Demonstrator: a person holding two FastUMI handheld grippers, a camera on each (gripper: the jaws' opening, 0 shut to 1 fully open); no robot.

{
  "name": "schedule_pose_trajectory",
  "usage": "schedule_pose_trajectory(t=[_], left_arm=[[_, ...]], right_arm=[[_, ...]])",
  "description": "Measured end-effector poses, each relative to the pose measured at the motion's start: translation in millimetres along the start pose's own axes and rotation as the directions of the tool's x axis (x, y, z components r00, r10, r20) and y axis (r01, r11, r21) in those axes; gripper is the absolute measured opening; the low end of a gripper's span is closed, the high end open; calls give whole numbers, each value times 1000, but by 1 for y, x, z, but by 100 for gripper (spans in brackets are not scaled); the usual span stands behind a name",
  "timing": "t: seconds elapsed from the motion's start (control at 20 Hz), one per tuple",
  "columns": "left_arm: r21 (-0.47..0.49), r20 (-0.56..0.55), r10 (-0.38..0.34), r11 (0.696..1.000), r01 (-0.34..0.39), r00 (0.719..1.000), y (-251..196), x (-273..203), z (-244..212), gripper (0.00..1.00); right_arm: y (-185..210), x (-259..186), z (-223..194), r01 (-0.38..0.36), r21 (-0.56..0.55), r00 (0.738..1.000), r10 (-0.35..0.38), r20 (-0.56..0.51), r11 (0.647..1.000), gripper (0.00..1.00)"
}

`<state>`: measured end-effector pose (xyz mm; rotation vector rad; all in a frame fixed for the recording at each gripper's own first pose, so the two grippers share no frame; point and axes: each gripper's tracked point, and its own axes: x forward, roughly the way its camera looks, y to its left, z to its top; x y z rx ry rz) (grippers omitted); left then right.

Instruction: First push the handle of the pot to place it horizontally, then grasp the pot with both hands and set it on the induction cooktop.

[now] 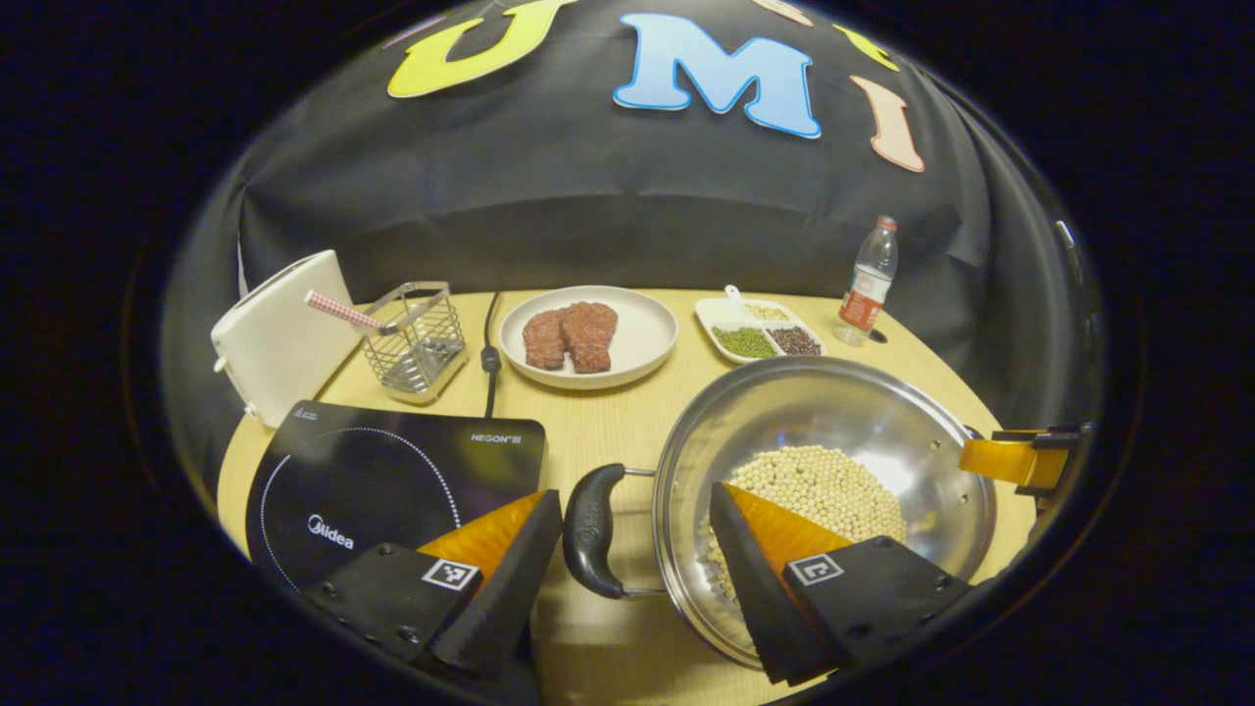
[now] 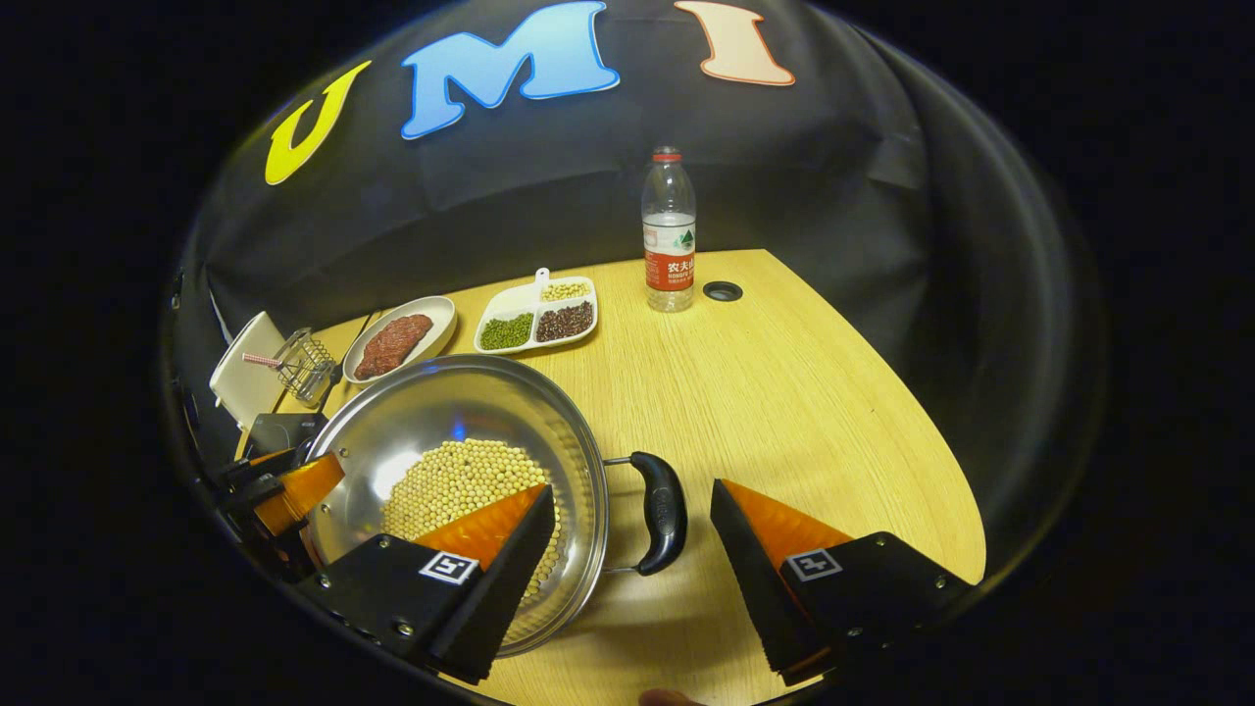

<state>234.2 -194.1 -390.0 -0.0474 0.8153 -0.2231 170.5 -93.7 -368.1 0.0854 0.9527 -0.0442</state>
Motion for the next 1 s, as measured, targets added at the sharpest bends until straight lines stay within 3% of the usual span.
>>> schedule_pose_trajectory(t=[0.15,0.25,0.35,0.45,0.6,0.7,0.75,0.9,0.95,1.0], left_arm=[[3,-16,-4,1000,4,1000,-2,6,-3,100],[16,-15,-4,1000,5,1000,-3,8,-1,92],[26,-19,3,1000,-2,1000,-2,10,-3,98],[33,-23,6,999,-5,1000,-1,13,-3,90],[54,-32,19,998,-17,999,1,16,-5,96],[64,-40,31,998,-28,999,4,19,-6,89],[66,-44,31,997,-28,999,3,21,-8,82],[83,-73,46,996,-40,996,8,26,-15,84],[74,-73,47,996,-41,996,7,29,-16,80],[70,-69,43,997,-38,997,5,29,-16,80]], right_arm=[[-3,5,-4,2,5,1000,-2,-16,1000,98],[-2,8,-7,0,15,1000,1,-31,1000,98],[1,13,-11,-9,31,999,11,-47,999,98],[3,18,-14,-16,43,998,19,-65,999,100],[4,23,-20,-18,44,996,22,-91,999,99],[4,25,-23,-16,42,994,20,-104,999,100],[4,26,-25,-15,41,994,19,-110,999,93],[1,27,-29,-2,36,992,6,-128,999,88],[-5,29,-31,21,29,991,-17,-130,999,82],[-6,27,-29,15,43,991,-9,-133,999,67]])
